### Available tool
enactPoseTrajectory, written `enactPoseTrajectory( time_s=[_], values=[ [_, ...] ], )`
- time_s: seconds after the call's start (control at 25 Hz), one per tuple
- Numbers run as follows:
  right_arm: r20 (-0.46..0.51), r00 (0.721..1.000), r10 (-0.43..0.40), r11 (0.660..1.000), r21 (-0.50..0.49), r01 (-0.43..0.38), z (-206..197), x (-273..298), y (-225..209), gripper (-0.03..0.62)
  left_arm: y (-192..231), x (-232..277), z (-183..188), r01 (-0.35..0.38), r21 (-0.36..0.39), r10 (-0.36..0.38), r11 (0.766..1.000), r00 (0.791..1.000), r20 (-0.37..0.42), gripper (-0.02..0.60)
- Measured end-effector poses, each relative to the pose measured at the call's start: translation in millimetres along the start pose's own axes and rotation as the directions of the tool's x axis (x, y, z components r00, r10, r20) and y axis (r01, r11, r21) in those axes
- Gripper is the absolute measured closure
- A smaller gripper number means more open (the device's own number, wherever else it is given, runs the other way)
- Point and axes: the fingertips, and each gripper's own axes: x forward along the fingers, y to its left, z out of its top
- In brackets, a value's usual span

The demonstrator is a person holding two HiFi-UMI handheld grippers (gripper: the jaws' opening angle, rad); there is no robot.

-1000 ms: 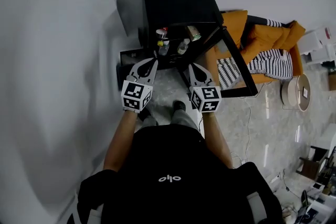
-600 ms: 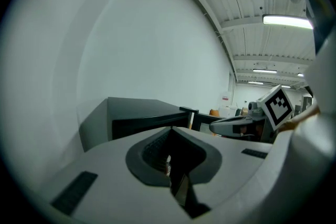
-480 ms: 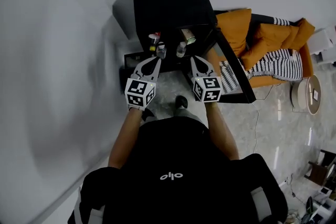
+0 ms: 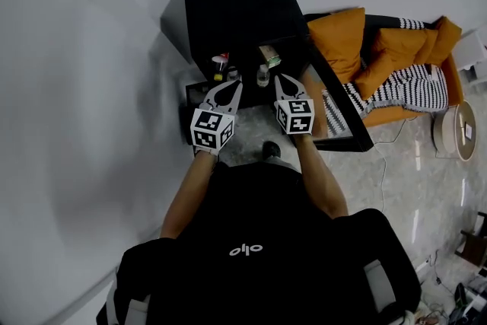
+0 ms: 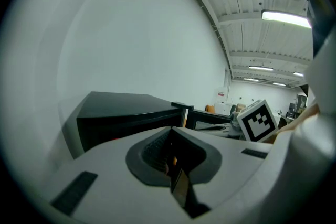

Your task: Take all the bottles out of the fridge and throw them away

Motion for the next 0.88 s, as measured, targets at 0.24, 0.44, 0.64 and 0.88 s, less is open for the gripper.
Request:
enactPoseTrajectory(
  time_s=[0.24, 0.44, 0.64, 0.88],
  values=[
    [-0.057, 0.998, -0.015, 1.0, 0.015, 0.016, -22.5, 35.5, -13.8, 0.497, 5.5, 16.4, -4.6, 0.026, 0.015, -0.026, 1.0, 0.999, -0.031, 0.58],
    [-0.084, 0.995, -0.047, 0.999, 0.004, 0.048, -36.0, 63.5, -34.1, 0.362, 17.0, 29.6, -9.8, 0.04, 0.018, -0.039, 0.999, 0.998, -0.055, 0.58],
    [-0.11, 0.994, -0.028, 1.0, -0.012, 0.027, -46.0, 88.3, -42.9, 0.296, 33.8, 37.9, -14.0, 0.029, 0.016, -0.028, 0.999, 0.997, -0.068, 0.58],
    [-0.163, 0.987, -0.017, 0.999, -0.042, 0.011, -52.9, 113.8, -49.6, 0.266, 47.6, 42.0, -14.9, 0.008, 0.003, -0.007, 1.0, 0.997, -0.074, 0.58]
  ],
)
